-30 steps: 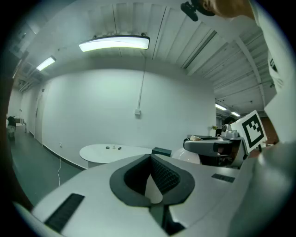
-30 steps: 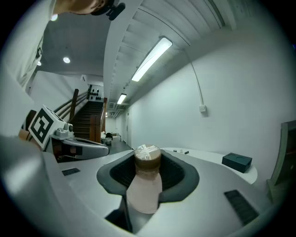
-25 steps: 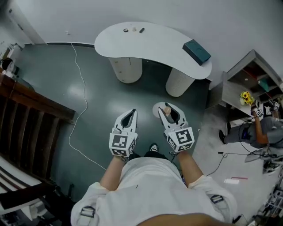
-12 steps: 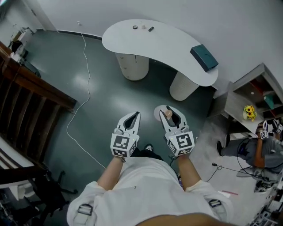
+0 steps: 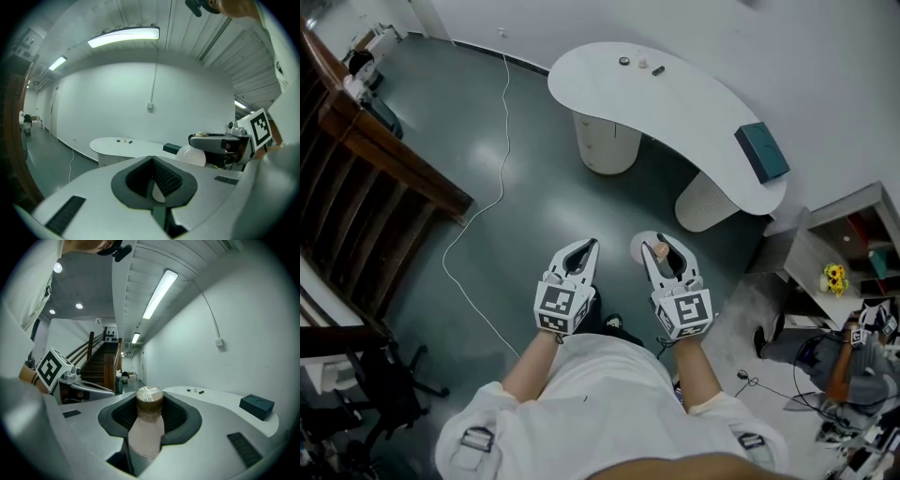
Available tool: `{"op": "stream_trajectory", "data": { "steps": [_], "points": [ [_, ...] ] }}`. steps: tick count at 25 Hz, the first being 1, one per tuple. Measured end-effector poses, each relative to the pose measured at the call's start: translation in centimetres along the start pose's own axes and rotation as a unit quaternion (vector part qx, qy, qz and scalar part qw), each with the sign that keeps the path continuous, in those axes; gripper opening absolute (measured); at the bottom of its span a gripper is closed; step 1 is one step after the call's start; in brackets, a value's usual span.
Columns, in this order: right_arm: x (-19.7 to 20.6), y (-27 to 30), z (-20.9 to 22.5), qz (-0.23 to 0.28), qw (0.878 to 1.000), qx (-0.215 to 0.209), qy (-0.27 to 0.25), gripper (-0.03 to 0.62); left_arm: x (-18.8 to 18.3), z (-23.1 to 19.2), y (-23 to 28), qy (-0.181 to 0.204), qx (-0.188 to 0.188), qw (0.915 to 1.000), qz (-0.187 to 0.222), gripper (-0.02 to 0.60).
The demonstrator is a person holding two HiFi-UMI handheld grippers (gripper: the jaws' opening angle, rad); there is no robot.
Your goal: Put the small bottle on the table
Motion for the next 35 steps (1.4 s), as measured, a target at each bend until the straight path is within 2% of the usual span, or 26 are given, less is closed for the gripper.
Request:
{"op": "stream_trajectory", "data": {
  "steps": [4,9,14,18,22,29,35],
  "points": [
    [-1.7,3.2,1.0,-0.005,1.000,-0.006,-0.003,0.127,-1.7,-3.2,2.3,-0.008,0.000,1.0000,0.003,0.012],
    [-5.0,8.3,2.4,-0.004,1.000,-0.002,0.005,0.127,-5.2,-8.3,5.7,0.000,0.007,0.9999,0.010,0.012],
    [-8.2,13.0,3.9,-0.004,1.000,0.017,0.006,0.127,-8.3,-13.0,8.7,0.013,0.025,0.9995,0.012,0.012],
    [-10.1,16.1,4.3,0.005,0.999,0.030,0.010,0.127,-9.4,-16.8,10.3,0.015,0.033,0.9992,0.016,0.012],
    [-11.0,19.0,5.5,0.007,0.999,0.036,0.024,0.127,-10.3,-19.5,12.3,0.018,0.041,0.9989,0.012,0.012],
    [-11.9,23.4,8.1,-0.012,0.998,0.039,0.043,0.127,-11.0,-23.0,16.1,-0.003,0.040,0.9992,-0.007,0.012],
    [-13.3,27.7,12.2,-0.011,0.999,0.031,0.040,0.127,-13.5,-25.7,20.5,-0.003,0.021,0.9997,-0.009,0.012]
  ]
}}
Point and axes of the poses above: the fingertips, and each gripper's own axes: y forward along the fingers, z to its right, x out of its underside, the point moved 6 cm from there along -y, backward along the fingers, and after that the axes turned 15 degrees about -z, right-handed, at the moved point
